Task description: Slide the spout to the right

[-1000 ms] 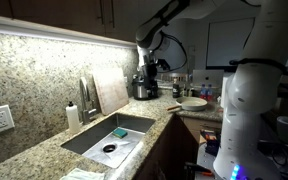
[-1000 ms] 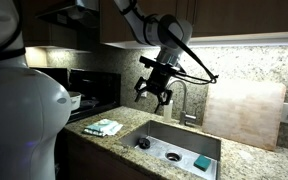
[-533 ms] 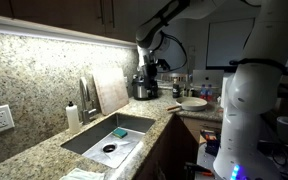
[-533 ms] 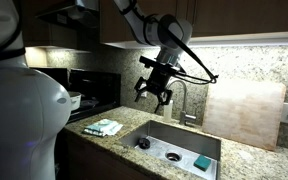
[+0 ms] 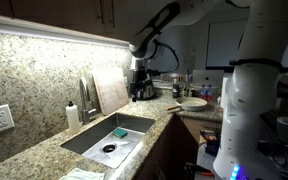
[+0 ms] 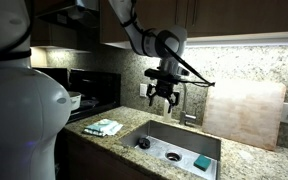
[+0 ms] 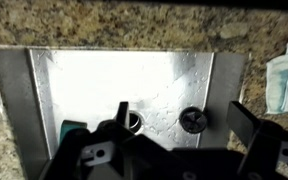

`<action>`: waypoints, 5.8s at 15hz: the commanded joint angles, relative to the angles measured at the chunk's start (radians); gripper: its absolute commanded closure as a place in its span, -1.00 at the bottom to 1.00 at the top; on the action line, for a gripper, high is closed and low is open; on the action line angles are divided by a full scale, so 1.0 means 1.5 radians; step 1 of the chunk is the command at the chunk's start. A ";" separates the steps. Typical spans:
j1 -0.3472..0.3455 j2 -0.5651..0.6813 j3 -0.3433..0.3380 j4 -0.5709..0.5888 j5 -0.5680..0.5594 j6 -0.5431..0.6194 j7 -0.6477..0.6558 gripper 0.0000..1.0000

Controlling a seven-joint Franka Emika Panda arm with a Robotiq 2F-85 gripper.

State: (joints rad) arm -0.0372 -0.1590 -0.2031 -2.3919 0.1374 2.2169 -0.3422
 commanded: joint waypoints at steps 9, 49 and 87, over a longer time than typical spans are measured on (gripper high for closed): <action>0.058 0.211 0.058 -0.004 0.012 0.569 0.310 -1.00; 0.390 0.457 -0.279 0.296 0.021 0.614 0.317 -1.00; 0.099 0.168 0.059 0.025 0.012 0.111 0.470 -1.00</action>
State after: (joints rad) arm 0.1480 0.1721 -0.1467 -2.3360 0.2234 2.5402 0.2726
